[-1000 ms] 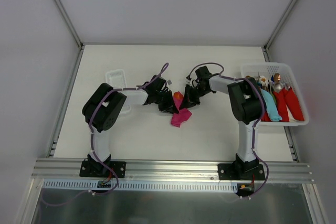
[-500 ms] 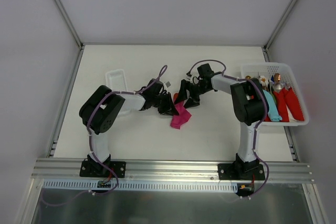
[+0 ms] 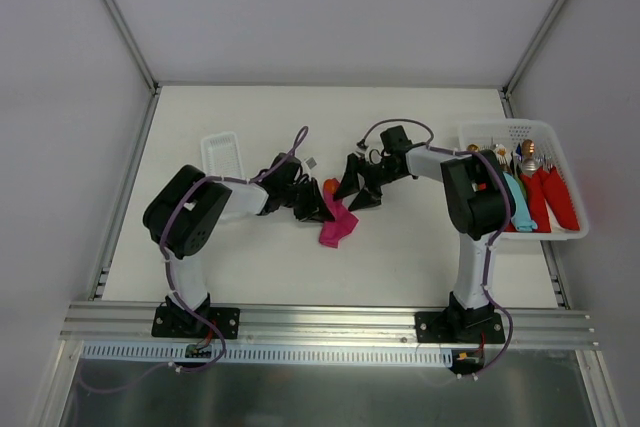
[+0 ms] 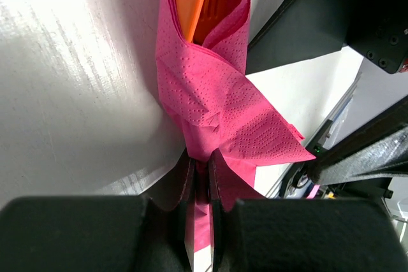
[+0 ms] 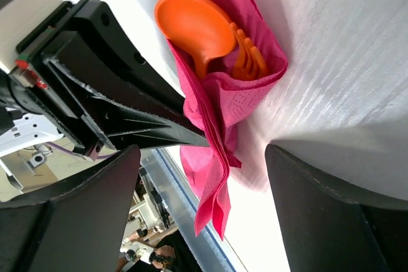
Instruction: Place the utensils on the paper napkin and roll it up
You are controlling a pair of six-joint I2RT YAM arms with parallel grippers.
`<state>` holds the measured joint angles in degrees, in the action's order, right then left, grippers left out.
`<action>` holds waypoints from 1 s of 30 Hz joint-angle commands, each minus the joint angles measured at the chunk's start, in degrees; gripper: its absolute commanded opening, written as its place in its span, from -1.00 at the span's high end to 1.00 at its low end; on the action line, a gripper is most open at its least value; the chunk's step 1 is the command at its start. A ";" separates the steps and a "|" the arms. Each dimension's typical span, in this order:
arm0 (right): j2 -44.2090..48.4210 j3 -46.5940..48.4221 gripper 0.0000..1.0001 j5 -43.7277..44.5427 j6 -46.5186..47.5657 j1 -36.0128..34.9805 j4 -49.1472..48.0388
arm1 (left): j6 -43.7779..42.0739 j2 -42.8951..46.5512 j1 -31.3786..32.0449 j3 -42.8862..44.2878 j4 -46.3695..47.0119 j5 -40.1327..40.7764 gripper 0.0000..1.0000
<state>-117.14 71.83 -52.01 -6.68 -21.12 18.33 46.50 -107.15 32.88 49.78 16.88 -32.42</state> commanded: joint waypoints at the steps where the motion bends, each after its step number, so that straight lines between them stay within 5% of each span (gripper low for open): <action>1: 1.65 -2.40 -0.70 -0.54 -0.34 0.03 -3.90 | 0.96 2.92 -0.45 -1.09 2.19 -1.58 1.00; 8: 1.92 -2.49 -0.78 0.58 -0.80 -0.84 -4.19 | 1.75 3.97 -0.45 -1.79 3.33 -2.56 1.00; 23: 1.21 -2.74 -0.61 2.89 -1.57 -1.20 -4.59 | 4.21 7.84 -0.36 -2.23 6.58 -4.75 1.00; 26: 2.00 -5.03 -0.47 -1.07 -6.66 -0.41 -11.96 | 4.65 8.10 -0.36 -2.67 7.29 -5.02 1.00; 30: 2.97 -6.61 -0.05 -4.24 -10.10 0.03 -17.53 | 5.18 8.89 -0.36 -3.46 8.43 -5.45 1.00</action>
<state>-116.64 66.30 -55.64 -13.41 -21.76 7.22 50.68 -101.97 32.91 46.96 21.89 -35.53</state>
